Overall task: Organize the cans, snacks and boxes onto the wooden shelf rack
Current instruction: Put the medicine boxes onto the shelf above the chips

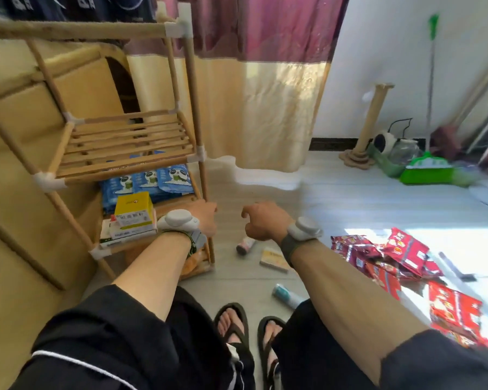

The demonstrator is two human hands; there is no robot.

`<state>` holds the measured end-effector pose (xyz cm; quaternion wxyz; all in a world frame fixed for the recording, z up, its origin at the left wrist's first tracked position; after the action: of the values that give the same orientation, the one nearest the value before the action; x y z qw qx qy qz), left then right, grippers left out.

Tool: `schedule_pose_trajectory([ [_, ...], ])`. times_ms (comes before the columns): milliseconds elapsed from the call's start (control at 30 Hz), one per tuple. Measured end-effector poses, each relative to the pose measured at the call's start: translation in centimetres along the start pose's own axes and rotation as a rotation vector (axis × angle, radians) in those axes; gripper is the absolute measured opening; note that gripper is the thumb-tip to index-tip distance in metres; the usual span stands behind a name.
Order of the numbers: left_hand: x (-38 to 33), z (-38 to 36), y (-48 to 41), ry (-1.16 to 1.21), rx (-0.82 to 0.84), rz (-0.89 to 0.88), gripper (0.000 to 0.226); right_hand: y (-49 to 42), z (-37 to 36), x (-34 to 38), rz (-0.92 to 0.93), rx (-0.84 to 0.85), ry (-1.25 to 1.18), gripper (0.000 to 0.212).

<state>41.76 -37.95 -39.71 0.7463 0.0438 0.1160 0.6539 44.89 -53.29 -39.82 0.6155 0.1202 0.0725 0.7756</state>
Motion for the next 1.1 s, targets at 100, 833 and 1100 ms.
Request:
schedule_pose_trajectory([
  [100, -1.9, 0.3, -1.9, -0.048, 0.076, -0.058, 0.047, 0.6, 0.0, -2.5, -0.075, 0.013, -0.005, 0.044],
  [833, -21.0, -10.4, -12.0, 0.039, 0.242, -0.459, 0.055, 13.2, -8.5, -37.2, -0.929, 0.049, -0.301, 0.04],
  [1100, -22.0, -18.3, -16.2, -0.042, 0.37, -0.367, 0.057, 10.6, -16.2, -40.4, -0.976, 0.261, -0.283, 0.046],
])
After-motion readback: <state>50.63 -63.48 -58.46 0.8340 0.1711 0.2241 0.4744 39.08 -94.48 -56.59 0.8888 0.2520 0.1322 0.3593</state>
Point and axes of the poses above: each hand's wrist, its own y-axis away from the middle knuckle, its own z-axis out of the back of the hand, x = y × z, the point moved 3 cm from there along -y, towards the middle knuckle, and after that the axes turned 15 degrees about -z, right-handed, at the moved point
